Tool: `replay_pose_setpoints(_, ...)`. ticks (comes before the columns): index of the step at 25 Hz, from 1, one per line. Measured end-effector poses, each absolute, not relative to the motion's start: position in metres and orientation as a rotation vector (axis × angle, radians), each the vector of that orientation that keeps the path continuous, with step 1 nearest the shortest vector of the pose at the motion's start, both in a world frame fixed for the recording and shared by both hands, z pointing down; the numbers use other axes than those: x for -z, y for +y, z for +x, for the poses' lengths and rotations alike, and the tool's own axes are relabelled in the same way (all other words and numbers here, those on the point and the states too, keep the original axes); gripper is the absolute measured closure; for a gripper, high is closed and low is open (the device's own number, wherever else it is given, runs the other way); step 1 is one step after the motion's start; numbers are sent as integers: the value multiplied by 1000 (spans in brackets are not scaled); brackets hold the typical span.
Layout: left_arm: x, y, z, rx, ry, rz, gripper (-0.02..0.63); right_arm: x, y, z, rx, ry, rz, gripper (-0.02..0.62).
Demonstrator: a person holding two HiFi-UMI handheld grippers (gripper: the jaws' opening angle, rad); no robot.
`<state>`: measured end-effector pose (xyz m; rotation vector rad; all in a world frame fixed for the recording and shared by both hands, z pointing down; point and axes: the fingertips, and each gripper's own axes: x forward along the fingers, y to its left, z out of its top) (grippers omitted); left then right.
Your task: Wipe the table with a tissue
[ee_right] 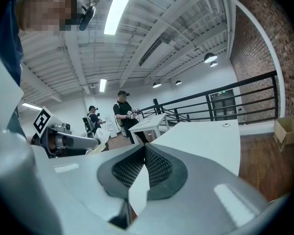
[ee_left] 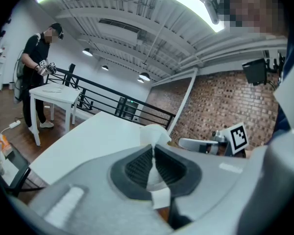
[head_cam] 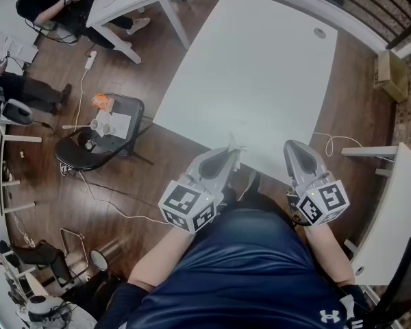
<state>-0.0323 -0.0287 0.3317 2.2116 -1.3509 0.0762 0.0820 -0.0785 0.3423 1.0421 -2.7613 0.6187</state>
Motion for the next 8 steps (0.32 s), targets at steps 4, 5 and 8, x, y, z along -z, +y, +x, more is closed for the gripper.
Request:
replay_pose_setpoints(4, -334, -28, -34, -77, -1354, 2210, 591, -344, -77, 80, -618, -2764, 1039, 592)
replay_pose_setpoints(5, -334, -28, -34, -77, -1356, 2210, 591, -345, -77, 80, -618, -2764, 1038, 592)
replay_pose_setpoints(8, -336, -27, -31, -78, -1358, 2208, 591, -346, -76, 83, -621, -2765, 1038, 592)
